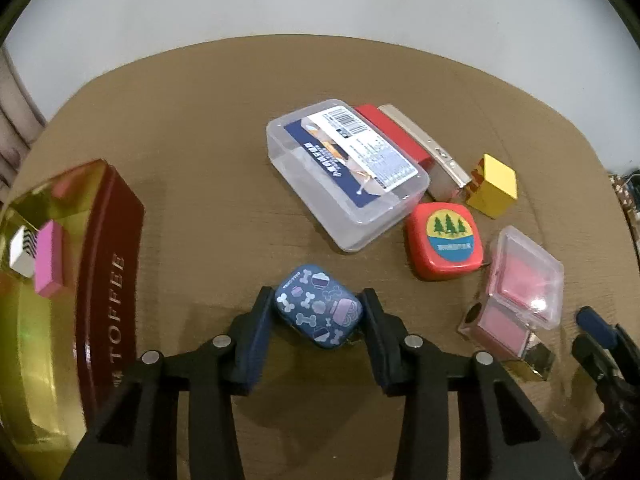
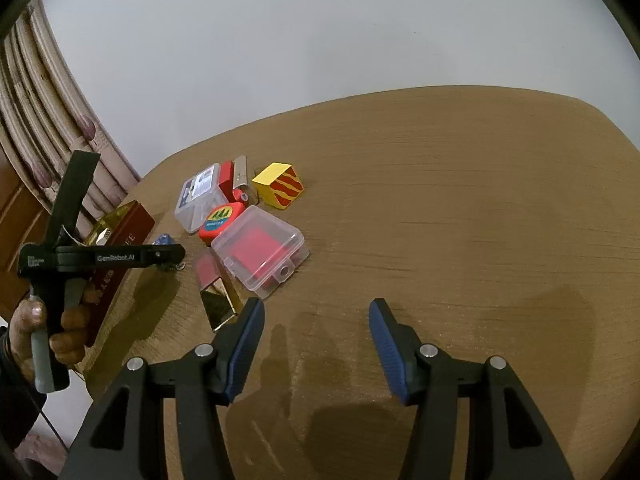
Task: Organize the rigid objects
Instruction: 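Place the blue keychain case into the gold tin with the left gripper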
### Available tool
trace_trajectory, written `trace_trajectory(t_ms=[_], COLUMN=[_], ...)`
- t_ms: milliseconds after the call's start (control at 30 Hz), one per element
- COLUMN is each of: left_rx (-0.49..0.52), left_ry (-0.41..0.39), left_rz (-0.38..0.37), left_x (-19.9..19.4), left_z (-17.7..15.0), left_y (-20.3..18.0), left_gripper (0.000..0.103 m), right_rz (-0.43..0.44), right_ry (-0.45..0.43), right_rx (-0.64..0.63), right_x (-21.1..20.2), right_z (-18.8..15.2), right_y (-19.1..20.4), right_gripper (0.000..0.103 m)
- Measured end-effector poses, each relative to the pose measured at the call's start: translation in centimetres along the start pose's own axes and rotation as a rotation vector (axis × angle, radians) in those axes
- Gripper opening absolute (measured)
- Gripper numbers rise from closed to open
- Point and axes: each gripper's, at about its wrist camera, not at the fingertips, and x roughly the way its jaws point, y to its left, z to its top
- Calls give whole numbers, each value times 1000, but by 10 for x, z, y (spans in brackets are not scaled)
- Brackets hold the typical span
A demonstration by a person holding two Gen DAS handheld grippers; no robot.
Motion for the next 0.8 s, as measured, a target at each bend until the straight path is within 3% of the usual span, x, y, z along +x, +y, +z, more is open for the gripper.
trace_trajectory(t_ms=[133, 267, 400, 467, 600, 667, 800], left_rx=[18, 60, 57, 60, 65, 54, 50], left_ry=[-2, -70, -128, -150, -112, -69, -62], left_rz=[-31, -55, -38, 30, 135, 123, 120], left_x=[-13, -62, -112, -123, -108, -82, -53], left_z=[-12, -22, -17, -9, 7, 19, 25], left_y=[-3, -6, 30, 59, 121, 146, 158], left_gripper=[38, 38, 39, 39, 39, 39, 39], right_rz=[0, 9, 0, -10, -24, -28, -36], right_ry=[1, 2, 8, 9, 9, 11, 15], right_rx=[13, 30, 25, 19, 12, 8, -2], right_x=[0, 1, 2, 3, 4, 5, 6], right_z=[0, 1, 1, 1, 1, 1, 1], right_y=[-2, -6, -5, -3, -2, -1, 0], right_gripper=[56, 56, 56, 56, 56, 56, 56])
